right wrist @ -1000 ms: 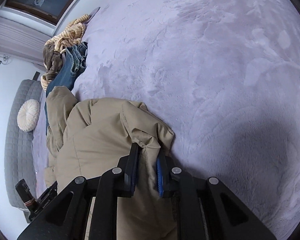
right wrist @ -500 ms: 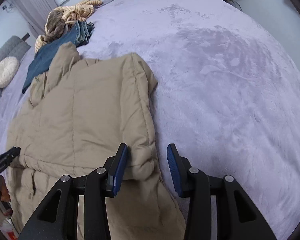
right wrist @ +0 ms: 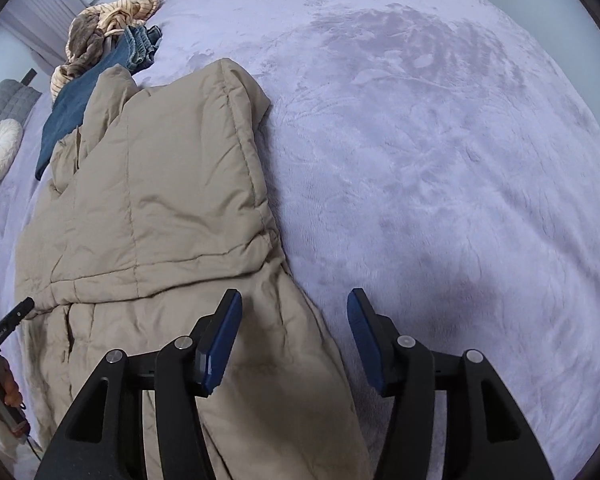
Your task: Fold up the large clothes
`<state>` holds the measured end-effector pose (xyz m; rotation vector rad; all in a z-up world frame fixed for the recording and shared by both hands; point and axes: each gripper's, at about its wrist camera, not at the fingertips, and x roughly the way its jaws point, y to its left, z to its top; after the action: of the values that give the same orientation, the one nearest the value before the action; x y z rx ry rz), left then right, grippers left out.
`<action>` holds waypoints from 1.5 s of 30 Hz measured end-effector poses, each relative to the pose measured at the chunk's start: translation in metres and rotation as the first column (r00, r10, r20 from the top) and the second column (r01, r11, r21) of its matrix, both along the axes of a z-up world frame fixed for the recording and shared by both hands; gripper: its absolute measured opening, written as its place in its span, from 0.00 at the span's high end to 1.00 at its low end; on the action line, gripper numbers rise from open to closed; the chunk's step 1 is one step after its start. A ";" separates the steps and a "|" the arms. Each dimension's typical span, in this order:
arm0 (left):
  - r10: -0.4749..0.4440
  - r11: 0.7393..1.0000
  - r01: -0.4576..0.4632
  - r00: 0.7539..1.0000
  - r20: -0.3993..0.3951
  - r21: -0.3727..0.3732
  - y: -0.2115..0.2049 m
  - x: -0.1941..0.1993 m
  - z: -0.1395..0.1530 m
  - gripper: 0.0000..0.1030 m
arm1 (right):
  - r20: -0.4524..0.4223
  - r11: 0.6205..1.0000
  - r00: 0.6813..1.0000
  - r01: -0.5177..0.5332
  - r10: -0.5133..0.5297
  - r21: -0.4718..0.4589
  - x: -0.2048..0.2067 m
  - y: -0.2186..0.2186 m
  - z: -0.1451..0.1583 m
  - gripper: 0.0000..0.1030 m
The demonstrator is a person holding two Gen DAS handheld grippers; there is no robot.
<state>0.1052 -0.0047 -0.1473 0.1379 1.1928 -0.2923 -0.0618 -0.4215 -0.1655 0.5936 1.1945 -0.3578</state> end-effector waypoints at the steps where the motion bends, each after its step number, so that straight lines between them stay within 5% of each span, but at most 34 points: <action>1: 0.003 1.000 -0.003 1.000 -0.006 -0.001 0.001 -0.006 0.004 0.43 | 0.001 1.000 1.000 0.009 -0.009 0.015 -0.006 0.001 0.004 0.38; 12: 0.000 1.000 -0.001 0.995 -0.096 -0.015 0.002 -0.072 0.038 0.42 | -0.014 0.989 1.000 -0.002 0.005 0.148 -0.045 0.038 0.030 0.25; 14: 0.018 1.000 -0.019 0.996 -0.090 -0.013 0.004 -0.084 0.045 0.01 | -0.023 0.986 1.000 -0.005 0.009 0.165 -0.053 0.045 0.033 0.25; 15: 0.029 0.999 -0.030 0.997 -0.075 -0.014 0.006 -0.089 0.049 0.00 | -0.030 0.985 0.999 -0.007 0.012 0.174 -0.056 0.048 0.034 0.25; 34: 0.125 0.992 -0.121 0.982 -0.142 0.032 0.016 -0.179 0.067 0.00 | -0.038 0.957 0.985 -0.156 0.170 0.244 -0.093 0.088 0.047 0.20; 37: 0.130 0.991 -0.125 0.981 -0.143 0.044 0.021 -0.187 0.068 0.00 | -0.027 0.950 0.984 -0.161 0.174 0.269 -0.097 0.095 0.048 0.19; 38: 0.128 0.992 -0.123 0.981 -0.146 0.042 0.024 -0.189 0.069 0.00 | -0.029 0.948 0.984 -0.161 0.175 0.274 -0.098 0.098 0.048 0.10; 45: 0.094 0.995 -0.090 0.980 -0.176 0.029 0.045 -0.197 0.053 0.00 | -0.029 0.954 0.991 -0.119 0.132 0.274 -0.111 0.121 0.047 0.10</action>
<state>-0.0922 0.0403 -0.0942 0.0753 1.3752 -0.2137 -0.1731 -0.3008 -0.1183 0.7450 1.3308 -0.0992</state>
